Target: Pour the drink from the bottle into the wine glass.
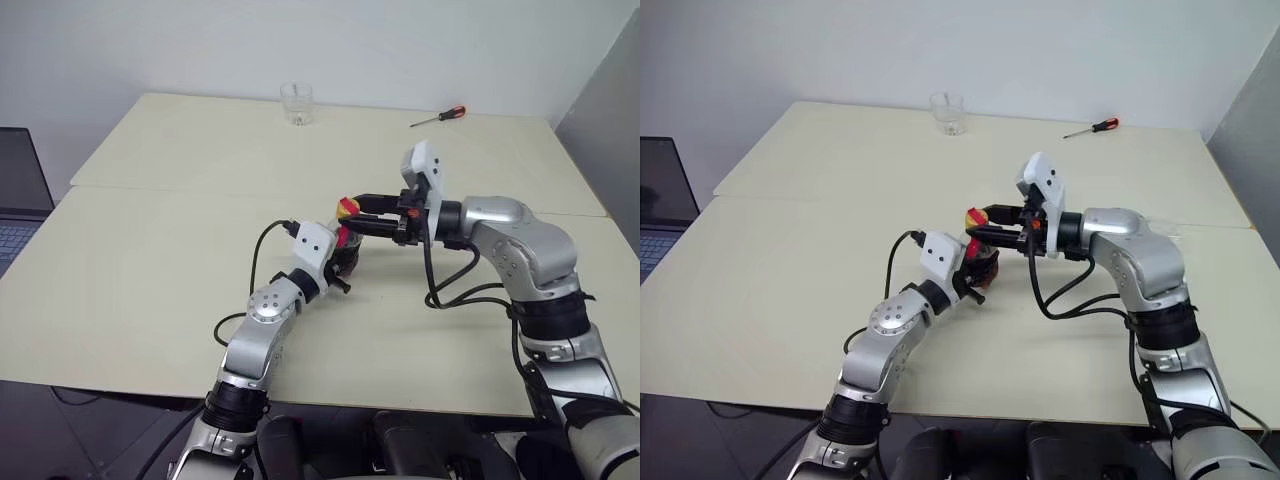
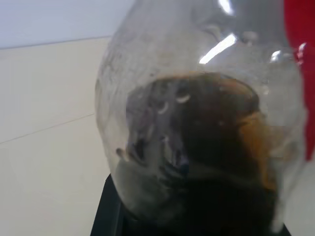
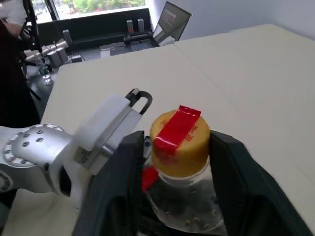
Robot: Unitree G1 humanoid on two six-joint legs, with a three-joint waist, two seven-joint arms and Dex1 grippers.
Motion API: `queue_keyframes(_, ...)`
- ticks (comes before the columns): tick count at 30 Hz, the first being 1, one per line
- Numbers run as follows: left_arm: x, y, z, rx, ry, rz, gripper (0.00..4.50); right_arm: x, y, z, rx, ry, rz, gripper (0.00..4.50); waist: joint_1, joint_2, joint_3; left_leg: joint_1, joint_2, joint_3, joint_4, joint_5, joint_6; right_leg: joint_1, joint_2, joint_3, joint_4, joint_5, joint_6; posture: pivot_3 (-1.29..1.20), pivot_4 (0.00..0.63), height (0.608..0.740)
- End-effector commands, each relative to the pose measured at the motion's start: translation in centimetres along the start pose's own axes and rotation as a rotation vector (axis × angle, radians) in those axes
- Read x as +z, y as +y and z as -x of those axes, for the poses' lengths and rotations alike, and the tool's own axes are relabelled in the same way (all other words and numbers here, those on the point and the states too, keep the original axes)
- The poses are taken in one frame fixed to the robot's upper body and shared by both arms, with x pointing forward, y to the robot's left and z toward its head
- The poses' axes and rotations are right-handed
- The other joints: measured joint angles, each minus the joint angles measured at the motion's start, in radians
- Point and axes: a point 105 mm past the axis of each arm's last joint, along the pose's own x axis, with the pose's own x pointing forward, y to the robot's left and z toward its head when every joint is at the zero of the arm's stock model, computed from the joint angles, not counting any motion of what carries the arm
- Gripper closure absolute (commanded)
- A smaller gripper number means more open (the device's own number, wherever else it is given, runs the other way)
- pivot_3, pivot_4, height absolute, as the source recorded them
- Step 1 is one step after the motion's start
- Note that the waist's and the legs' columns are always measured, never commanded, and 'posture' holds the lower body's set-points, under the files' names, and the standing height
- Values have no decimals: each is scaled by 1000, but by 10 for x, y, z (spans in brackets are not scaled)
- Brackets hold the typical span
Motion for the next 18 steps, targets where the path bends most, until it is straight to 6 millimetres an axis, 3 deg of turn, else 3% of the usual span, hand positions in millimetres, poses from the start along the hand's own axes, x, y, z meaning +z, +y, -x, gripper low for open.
queue_keyframes(1, 12, 10, -2, 38, -38, -5, 3521, 18, 28, -3, 112, -58, 27, 1132, -1, 0, 0, 0, 0, 0, 0, 0, 0, 0, 0, 0, 0, 0, 0, 0, 150, 740)
queue_keyframes(4, 12, 7, -5, 20, -41, -3, 3521, 18, 30, 2, 85, -56, 32, 5, 1, 0, 0, 0, 0, -1, 0, 0, 0, 0, 0, 0, 0, 0, 0, 0, 150, 740)
queue_keyframes(12, 10, 8, -9, 27, -43, 4, 3556, 26, 12, 31, -189, -59, 8, 0, 1, 0, 0, 0, -1, -2, 0, 0, 0, 0, -1, 0, -1, 0, 0, 0, 150, 740)
queue_keyframes(18, 8, 9, -9, 37, -39, 6, 3584, 34, 14, 20, -336, -50, 2, 0, -4, 0, 0, 0, 0, -3, 0, 0, 0, 0, 0, 0, 0, 0, 0, 0, 150, 740)
